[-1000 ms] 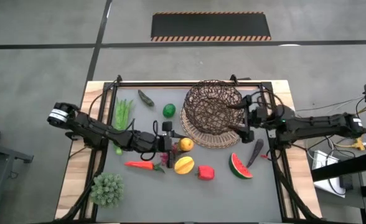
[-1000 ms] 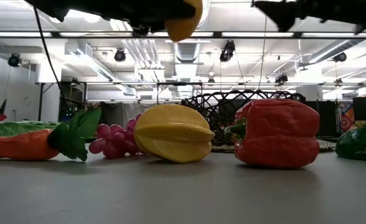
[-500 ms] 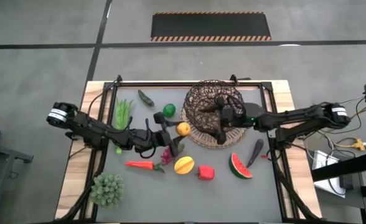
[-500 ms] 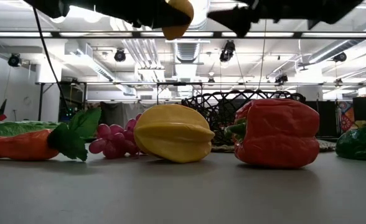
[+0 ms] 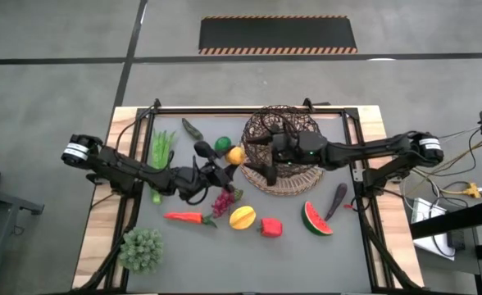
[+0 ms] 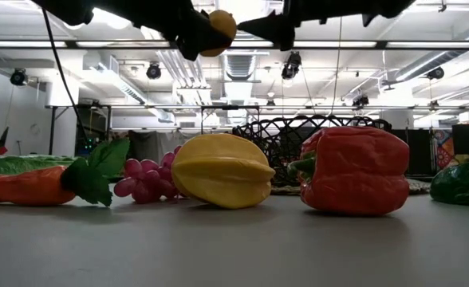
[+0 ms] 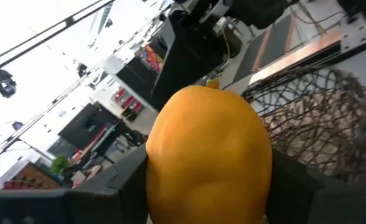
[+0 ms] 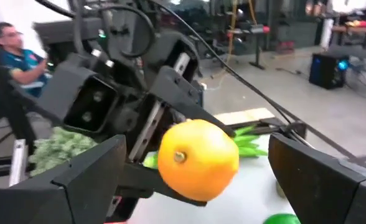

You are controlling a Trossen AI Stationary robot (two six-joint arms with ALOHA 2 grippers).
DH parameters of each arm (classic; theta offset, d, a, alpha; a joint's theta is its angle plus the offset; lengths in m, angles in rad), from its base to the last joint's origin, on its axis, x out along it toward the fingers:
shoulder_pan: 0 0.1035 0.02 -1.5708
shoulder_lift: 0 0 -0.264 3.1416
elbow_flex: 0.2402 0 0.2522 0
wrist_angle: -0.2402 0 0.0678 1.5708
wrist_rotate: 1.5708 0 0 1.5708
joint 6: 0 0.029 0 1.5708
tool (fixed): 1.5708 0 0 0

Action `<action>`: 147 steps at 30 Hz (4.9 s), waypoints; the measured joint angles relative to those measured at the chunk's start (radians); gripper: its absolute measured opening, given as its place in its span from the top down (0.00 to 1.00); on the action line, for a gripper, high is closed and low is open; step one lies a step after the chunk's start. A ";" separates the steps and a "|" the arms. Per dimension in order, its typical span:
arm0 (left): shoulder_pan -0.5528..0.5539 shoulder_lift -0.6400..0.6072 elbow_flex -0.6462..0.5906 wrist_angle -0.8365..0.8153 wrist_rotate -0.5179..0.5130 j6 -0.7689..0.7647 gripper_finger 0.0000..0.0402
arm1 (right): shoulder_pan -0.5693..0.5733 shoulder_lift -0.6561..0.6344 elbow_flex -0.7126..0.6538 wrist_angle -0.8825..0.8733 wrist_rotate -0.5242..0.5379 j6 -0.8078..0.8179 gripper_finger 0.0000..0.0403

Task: Build produce basket
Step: Put the yellow lemon into the basket, then put the violet grapes into the basket

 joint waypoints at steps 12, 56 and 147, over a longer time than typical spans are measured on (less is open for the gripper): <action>0.031 0.000 0.000 0.033 -0.035 0.124 0.47 | 0.010 0.117 0.195 -0.218 0.120 -0.002 0.07; 0.031 -0.134 -0.063 0.027 0.018 0.104 0.21 | -0.205 0.176 0.643 -1.322 0.220 0.255 0.50; -0.139 -0.217 -0.161 -0.587 0.321 -1.182 0.21 | 0.239 -0.319 -0.075 -0.809 0.115 0.007 0.19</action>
